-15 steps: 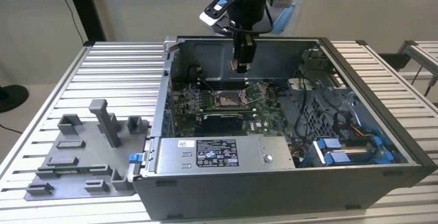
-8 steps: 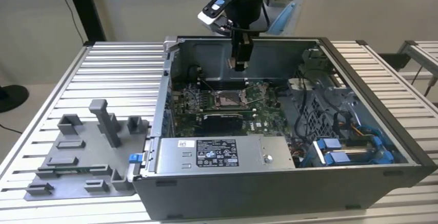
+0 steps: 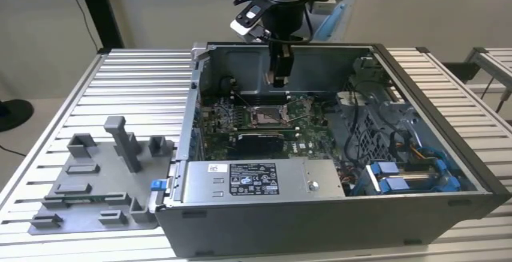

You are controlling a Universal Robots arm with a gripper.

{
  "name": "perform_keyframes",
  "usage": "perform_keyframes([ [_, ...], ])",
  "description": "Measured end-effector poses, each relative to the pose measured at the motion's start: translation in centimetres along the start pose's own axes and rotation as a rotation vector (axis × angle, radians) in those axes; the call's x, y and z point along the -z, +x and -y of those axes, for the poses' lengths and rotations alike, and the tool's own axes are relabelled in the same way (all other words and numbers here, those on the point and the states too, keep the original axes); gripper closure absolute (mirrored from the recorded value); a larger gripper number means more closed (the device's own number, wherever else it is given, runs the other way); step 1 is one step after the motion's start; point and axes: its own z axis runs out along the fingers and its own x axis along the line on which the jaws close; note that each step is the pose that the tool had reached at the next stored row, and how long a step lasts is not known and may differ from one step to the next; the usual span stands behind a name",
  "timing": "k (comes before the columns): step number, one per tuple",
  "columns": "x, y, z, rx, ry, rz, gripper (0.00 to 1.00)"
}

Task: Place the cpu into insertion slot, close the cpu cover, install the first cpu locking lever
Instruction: 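Place the cpu into insertion slot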

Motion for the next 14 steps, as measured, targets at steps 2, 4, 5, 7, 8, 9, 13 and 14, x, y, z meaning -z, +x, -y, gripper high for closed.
perform_keyframes([
  [2,-0.36,-0.01,0.06,0.000,0.0000,-0.0001,1.00],
  [4,-0.73,-0.02,0.12,0.000,0.0000,-0.0001,1.00],
  [5,-0.91,-0.03,0.15,0.000,0.0000,0.0000,1.00],
  [7,-1.26,-0.04,0.19,0.000,0.0000,0.0000,1.00],
  [8,-1.44,-0.05,0.21,0.000,0.0000,0.0000,1.00],
  [9,-1.63,-0.05,0.22,0.000,0.0000,-0.0001,1.00],
  [13,-2.36,-0.08,0.26,-0.001,-0.0001,0.0000,1.00],
  [14,-2.54,-0.08,0.27,-0.001,-0.0001,0.0000,1.00],
])
